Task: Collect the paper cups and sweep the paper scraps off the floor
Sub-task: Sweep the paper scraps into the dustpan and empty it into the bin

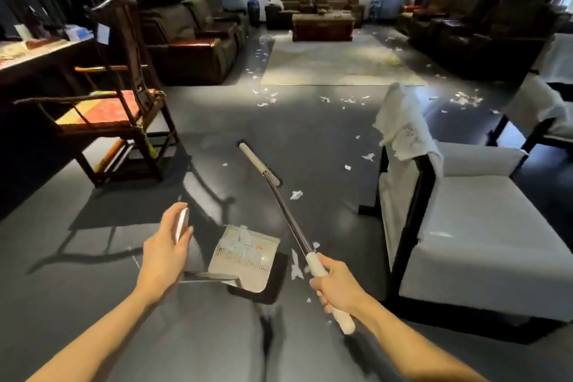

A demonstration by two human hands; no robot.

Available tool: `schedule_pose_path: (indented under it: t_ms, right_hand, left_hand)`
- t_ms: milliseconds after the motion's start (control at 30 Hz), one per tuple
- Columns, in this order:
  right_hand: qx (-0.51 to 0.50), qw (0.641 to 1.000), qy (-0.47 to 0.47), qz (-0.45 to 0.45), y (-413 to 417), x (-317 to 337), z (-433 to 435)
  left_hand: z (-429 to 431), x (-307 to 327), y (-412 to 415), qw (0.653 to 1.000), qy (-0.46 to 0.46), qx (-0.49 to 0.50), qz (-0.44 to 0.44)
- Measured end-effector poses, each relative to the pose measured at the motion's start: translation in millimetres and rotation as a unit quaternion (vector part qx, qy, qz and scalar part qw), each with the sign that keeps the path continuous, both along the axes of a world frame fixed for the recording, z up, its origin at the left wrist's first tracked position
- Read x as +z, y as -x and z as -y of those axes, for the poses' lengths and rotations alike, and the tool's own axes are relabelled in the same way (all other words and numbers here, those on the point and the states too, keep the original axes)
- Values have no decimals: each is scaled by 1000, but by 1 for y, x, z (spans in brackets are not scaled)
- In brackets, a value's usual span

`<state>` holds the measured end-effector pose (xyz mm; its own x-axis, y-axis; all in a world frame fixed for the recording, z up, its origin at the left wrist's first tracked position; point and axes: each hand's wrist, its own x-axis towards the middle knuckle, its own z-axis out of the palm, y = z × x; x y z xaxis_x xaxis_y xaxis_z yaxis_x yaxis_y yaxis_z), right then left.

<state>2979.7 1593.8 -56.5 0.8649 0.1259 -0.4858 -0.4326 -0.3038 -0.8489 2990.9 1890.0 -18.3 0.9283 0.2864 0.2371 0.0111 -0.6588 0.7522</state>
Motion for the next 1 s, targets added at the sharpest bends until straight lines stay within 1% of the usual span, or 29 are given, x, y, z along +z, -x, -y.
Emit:
schedule_pose_path:
  t_ms: [133,333,500,600,700,767,833,1000]
  right_hand:
    - [-10,1000,1,30,-132,34,7]
    - [-47,998,-37,34,-315,56,11]
    - [-98,992,-55,54,-478,54,19]
    - [-134,987,-79,40,-565,58,20]
    - [-154,985,-56,55,-641,65,30]
    - [-178,980,-58,66,-686,65,45]
    - [-213,973,-61,70,-734,55,65]
    - [-283,954,-81,53,-869,11,118]
  left_hand:
    - [13,32,-111,999,20,26,31]
    - [35,39,-300,998,50,27,34]
    - [58,27,-483,997,47,-41,53]
    - [68,34,-591,993,54,-85,61]
    - [87,48,-697,989,49,-123,68]
    - [106,53,-764,985,51,-149,66]
    - [130,52,-833,982,62,-165,68]
    - [201,20,-1005,976,64,-197,60]
